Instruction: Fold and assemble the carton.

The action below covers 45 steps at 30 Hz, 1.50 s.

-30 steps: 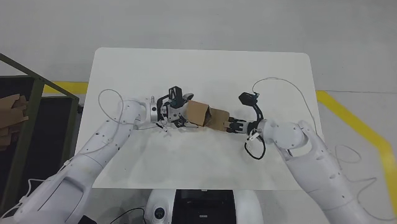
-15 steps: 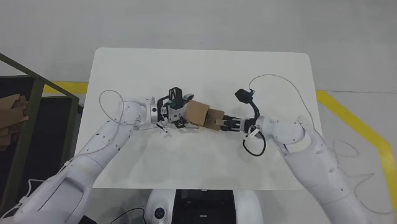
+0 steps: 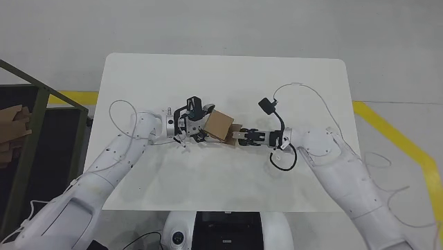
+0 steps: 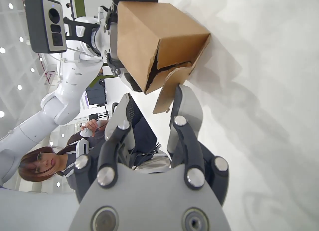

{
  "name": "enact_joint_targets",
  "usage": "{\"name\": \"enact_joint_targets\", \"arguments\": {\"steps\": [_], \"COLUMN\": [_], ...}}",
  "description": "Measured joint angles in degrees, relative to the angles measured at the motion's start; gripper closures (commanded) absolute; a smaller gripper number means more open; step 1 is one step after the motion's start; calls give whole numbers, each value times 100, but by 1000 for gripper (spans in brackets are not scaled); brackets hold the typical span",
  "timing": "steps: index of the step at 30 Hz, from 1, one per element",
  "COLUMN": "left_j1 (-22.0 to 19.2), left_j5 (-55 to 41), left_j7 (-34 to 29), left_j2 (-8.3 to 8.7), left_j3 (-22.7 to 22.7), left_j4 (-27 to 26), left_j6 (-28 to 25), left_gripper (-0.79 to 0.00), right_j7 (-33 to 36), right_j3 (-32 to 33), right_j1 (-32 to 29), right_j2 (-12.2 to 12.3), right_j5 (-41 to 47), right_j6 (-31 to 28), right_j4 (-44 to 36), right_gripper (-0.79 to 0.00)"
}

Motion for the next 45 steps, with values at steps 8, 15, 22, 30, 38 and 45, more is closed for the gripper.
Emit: {"name": "enact_joint_targets", "arguments": {"steps": [8, 15, 22, 30, 38, 45], "left_j1": [-22, -35, -14, 17, 26, 8], "left_j5": [-10, -34, -60, -50, -58, -82], "left_j7": [7, -2, 16, 25, -1, -36], "left_j2": [-7, -10, 7, 18, 12, 8], "left_j3": [7, 1, -49, -66, -46, -47], "left_j4": [55, 129, 268, 284, 236, 260], "left_j6": [6, 8, 31, 32, 31, 22], "left_gripper": [-785, -785, -785, -785, -785, -785], "right_j7": [-169, -253, -324, -424, -533, -486], "right_j3": [-226, -382, -423, -365, -339, -258], "right_j1": [164, 247, 255, 220, 177, 139], "right_j2": [-90, -143, -171, -165, -183, -197], "right_j5": [148, 96, 157, 142, 296, 708], "right_j6": [-529, -331, -374, -468, -636, -911], "right_j4": [393, 592, 541, 444, 404, 624], "right_gripper": [-299, -332, -332, -348, -385, -376]}}
